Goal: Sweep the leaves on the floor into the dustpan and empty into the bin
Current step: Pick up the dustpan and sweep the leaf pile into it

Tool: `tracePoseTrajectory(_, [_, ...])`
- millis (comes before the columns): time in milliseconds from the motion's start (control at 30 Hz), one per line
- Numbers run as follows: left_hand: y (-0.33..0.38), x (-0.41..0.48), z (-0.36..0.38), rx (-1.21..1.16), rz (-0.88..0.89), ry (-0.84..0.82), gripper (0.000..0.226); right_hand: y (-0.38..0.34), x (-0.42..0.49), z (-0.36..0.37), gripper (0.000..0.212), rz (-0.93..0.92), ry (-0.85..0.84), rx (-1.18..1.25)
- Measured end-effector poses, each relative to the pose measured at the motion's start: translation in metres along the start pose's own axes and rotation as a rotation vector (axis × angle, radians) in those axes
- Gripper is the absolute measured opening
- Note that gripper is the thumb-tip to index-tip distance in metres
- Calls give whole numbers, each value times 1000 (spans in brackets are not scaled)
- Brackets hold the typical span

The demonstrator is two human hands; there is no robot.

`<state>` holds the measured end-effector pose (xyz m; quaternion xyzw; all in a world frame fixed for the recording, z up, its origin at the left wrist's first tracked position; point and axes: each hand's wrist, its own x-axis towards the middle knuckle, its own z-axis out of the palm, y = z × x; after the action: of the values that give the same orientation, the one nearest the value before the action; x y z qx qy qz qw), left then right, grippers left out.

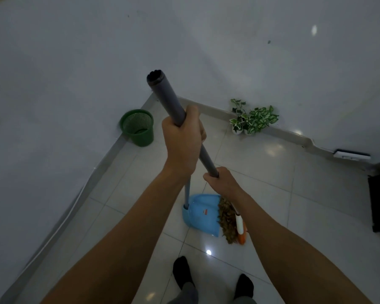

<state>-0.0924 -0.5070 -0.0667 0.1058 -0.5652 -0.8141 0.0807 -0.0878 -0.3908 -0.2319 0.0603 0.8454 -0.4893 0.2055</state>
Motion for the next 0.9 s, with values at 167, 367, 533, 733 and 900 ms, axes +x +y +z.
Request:
tracePoseTrajectory(167, [10,-2,2,12,5,19,52,-5,1,4,33,-7,27,27])
tracePoseTrajectory(367, [39,-1,20,61,43,-8,45,-31,6,3,28,-42,59,100])
tracePoseTrajectory(533, [56,1,28,58,106,-63,40,-46,4,-1,34,-88,67,136])
tracePoseTrajectory(733, [55,-3,29,-22,65,-82,53,-38,-7,-16,38,-86,115,82])
tracePoseTrajectory(900, [29,-3,22,-117,-5,-164,57,-16,-22,-28,40,-28,202,17])
